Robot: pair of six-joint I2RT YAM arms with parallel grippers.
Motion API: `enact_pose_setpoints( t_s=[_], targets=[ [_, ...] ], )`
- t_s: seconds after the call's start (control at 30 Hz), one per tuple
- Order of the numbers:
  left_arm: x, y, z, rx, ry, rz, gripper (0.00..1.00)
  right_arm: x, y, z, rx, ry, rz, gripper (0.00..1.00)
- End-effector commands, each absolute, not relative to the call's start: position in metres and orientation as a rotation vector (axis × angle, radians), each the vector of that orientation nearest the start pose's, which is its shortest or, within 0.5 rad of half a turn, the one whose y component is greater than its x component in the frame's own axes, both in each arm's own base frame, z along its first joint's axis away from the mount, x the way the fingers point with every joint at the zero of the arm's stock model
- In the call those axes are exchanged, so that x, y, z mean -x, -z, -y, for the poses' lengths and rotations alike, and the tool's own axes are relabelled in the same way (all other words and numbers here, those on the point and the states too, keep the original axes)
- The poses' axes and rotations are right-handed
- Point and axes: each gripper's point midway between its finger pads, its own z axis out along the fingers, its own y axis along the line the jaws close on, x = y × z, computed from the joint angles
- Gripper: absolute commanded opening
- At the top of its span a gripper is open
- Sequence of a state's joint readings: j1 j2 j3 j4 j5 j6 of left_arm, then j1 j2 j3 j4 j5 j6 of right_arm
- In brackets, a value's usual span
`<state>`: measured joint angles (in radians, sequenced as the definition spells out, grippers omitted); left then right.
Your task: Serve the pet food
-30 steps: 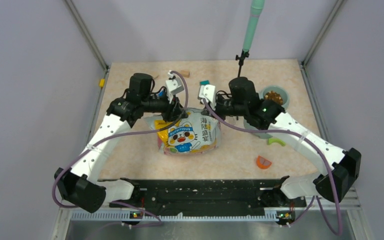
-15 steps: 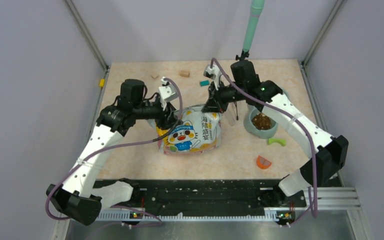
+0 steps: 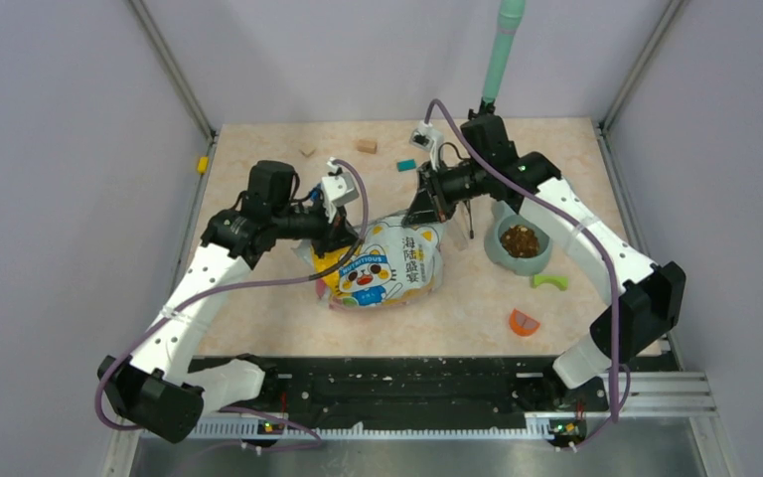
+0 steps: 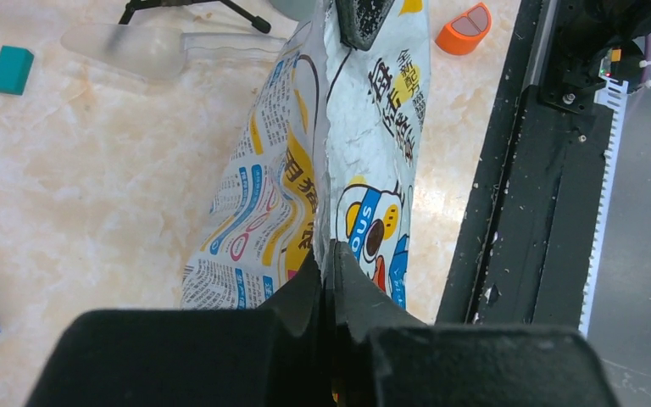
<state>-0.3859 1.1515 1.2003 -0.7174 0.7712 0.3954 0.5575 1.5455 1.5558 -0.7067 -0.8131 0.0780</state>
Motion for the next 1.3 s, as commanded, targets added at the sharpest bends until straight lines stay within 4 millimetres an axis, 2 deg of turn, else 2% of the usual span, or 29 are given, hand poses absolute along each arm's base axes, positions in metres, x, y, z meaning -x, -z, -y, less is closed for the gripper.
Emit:
enact_pose_setpoints(
  t_s=[0.0,0.03,0.1,0.2,0.27,0.3,0.4,0.53,0.6,0.8,0.9,0.97,1.07,1.1,1.17,1.27],
  targets=[
    [-0.223,-0.255,0.212,-1.146,0.902,-1.891,0.0,-0.263,-0.355,-0.305,1.02,-1.233,-1.823,0.0],
    [-0.226,-0.26,0.211,-1.131,0.89,-1.89,0.0,-0.265,-0.354,-0.303,1.03,-1.202,-1.813,0.0],
    [-0.232,-0.273,0.21,-1.105,0.868,-1.87,0.0,-0.268,-0.352,-0.297,1.056,-1.119,-1.767,0.22],
    [-0.243,-0.295,0.21,-1.064,0.854,-1.788,0.0,-0.27,-0.338,-0.284,1.114,-0.952,-1.653,0.37],
    [-0.246,-0.308,0.21,-1.046,0.86,-1.736,0.0,-0.267,-0.343,-0.27,1.11,-0.828,-1.532,0.56],
    [-0.248,-0.313,0.209,-1.034,0.859,-1.717,0.0,-0.267,-0.335,-0.265,1.111,-0.781,-1.498,0.63],
    [-0.254,-0.321,0.208,-1.008,0.86,-1.693,0.0,-0.262,-0.316,-0.259,1.13,-0.74,-1.449,0.69],
    [-0.258,-0.321,0.209,-1.001,0.875,-1.699,0.0,-0.247,-0.302,-0.27,1.179,-0.862,-1.435,0.71],
    [-0.26,-0.322,0.209,-1.0,0.878,-1.7,0.0,-0.246,-0.298,-0.276,1.164,-0.911,-1.416,0.71],
    [-0.263,-0.323,0.21,-1.0,0.891,-1.684,0.0,-0.261,-0.298,-0.287,1.109,-0.934,-1.354,0.7],
    [-0.263,-0.325,0.211,-1.005,0.91,-1.68,0.0,-0.267,-0.297,-0.293,1.111,-0.944,-1.324,0.66],
    [-0.264,-0.325,0.212,-1.005,0.915,-1.681,0.0,-0.266,-0.295,-0.299,1.137,-0.986,-1.305,0.54],
    [-0.267,-0.326,0.212,-1.006,0.909,-1.675,0.0,-0.26,-0.293,-0.306,1.187,-1.062,-1.295,0.11],
    [-0.268,-0.326,0.213,-1.007,0.908,-1.671,0.0,-0.26,-0.292,-0.307,1.196,-1.071,-1.299,0.0],
    [-0.272,-0.328,0.212,-1.0,0.888,-1.663,0.0,-0.268,-0.296,-0.306,1.138,-1.07,-1.333,0.0],
    [-0.276,-0.33,0.209,-1.002,0.854,-1.663,0.25,-0.275,-0.32,-0.304,0.984,-1.184,-1.362,0.0]
  ],
)
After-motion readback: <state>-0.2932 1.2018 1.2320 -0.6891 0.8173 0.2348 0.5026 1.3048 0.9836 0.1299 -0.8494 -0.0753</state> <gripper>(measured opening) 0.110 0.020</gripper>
